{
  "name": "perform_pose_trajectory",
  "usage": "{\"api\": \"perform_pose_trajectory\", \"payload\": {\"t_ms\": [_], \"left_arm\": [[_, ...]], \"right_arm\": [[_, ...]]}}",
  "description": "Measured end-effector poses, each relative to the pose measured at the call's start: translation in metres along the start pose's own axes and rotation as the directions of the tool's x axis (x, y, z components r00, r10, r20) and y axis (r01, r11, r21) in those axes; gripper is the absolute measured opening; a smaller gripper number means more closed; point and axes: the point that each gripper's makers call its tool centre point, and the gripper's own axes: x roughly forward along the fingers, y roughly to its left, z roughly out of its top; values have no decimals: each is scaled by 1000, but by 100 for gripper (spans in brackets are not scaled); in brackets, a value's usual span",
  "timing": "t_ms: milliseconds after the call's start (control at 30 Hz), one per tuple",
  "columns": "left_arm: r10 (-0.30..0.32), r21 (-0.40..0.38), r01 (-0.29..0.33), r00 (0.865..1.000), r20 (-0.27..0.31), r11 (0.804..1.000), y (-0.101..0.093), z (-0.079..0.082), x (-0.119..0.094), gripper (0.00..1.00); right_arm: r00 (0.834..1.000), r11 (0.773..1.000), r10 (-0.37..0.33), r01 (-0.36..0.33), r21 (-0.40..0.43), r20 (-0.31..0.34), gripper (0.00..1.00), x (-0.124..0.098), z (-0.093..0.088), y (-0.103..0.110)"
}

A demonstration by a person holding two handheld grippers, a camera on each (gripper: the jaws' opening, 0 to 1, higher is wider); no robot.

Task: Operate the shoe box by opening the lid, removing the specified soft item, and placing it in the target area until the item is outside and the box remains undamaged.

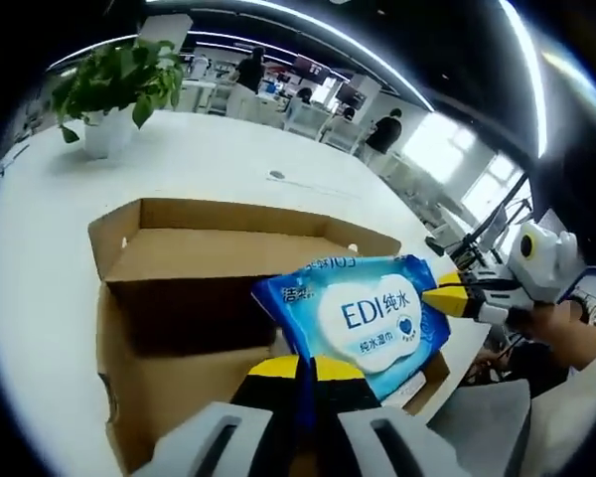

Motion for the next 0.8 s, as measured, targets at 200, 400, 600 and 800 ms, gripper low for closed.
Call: {"api": "perform_pose_trajectory", "payload": {"t_ms": [200, 400, 600, 800], "left_arm": [[-24, 24, 24, 1000, 8, 999, -20, 11, 3, 1], [-43, 23, 42, 999, 15, 999, -37, 17, 10, 1], [-60, 46, 59, 998, 7, 997, -55, 22, 24, 1], [-84, 56, 84, 996, -6, 995, -72, 25, 37, 1]], "right_arm": [[1000, 999, -22, 21, 39, 8, 0, -12, 0, -14], [999, 996, -49, 48, 73, 16, 0, -24, -1, -29], [996, 990, -89, 86, 115, 19, 0, -36, -5, -46], [992, 981, -126, 122, 149, 17, 0, -50, -11, -65]]}}
